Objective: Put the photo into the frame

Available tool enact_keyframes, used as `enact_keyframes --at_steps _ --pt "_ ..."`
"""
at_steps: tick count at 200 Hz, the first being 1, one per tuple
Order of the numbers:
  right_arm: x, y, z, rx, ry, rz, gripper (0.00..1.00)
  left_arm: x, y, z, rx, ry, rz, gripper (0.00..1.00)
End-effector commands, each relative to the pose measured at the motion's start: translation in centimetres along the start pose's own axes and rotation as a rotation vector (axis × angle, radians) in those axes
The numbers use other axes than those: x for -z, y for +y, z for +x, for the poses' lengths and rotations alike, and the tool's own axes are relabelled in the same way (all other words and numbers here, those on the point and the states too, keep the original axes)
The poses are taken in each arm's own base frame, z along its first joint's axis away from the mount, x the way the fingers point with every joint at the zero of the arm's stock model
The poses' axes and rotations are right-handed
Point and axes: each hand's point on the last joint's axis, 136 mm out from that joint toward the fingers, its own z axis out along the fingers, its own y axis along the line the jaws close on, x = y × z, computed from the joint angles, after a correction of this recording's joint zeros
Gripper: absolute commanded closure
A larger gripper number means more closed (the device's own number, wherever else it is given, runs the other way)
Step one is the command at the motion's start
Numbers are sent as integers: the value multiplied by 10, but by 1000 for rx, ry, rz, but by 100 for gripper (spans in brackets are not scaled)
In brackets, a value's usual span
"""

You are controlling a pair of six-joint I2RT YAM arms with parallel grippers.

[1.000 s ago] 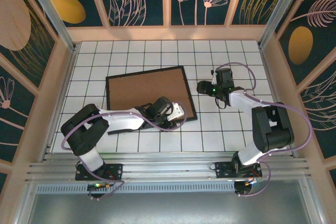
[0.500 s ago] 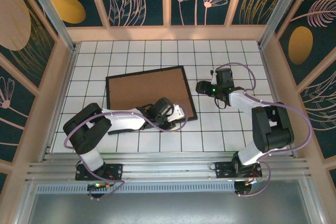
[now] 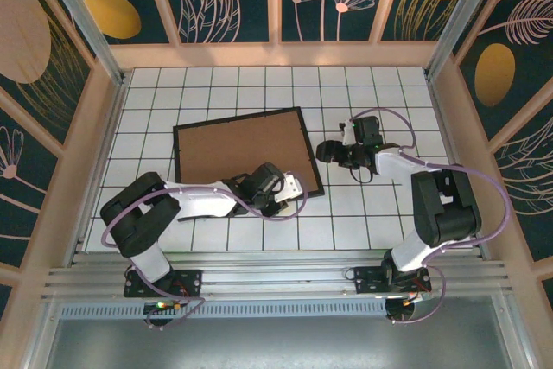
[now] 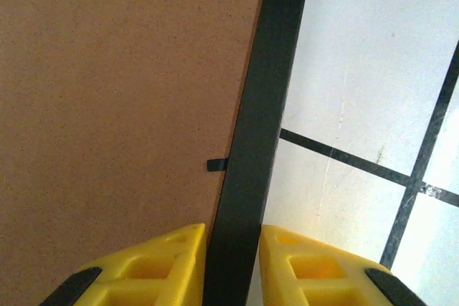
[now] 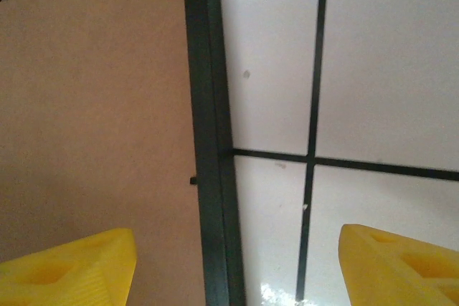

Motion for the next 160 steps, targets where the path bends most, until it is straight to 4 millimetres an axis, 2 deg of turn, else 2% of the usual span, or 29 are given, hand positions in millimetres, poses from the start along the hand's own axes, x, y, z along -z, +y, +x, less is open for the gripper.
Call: enact_keyframes --at_steps 1,39,74,84,114,130,160 --pt "-4 7 27 -43 104 -66 25 11 10 -17 2 -65 -44 74" --pt "-6 10 43 -70 162 -111 25 27 16 -40 8 -162 -67 75" --pt "-8 9 53 -93 183 -129 26 33 18 -42 8 -185 -78 75" --pt "-8 9 54 -97 182 -130 26 30 15 -38 3 -168 -64 69" --pt "-7 8 51 -90 168 -119 26 12 10 -16 -5 -54 -28 45" --pt "-8 6 51 -88 169 -108 26 4 10 -8 -18 -1 -30 39" --pt "-9 6 51 -88 171 -107 26 -12 13 4 -28 65 -38 35"
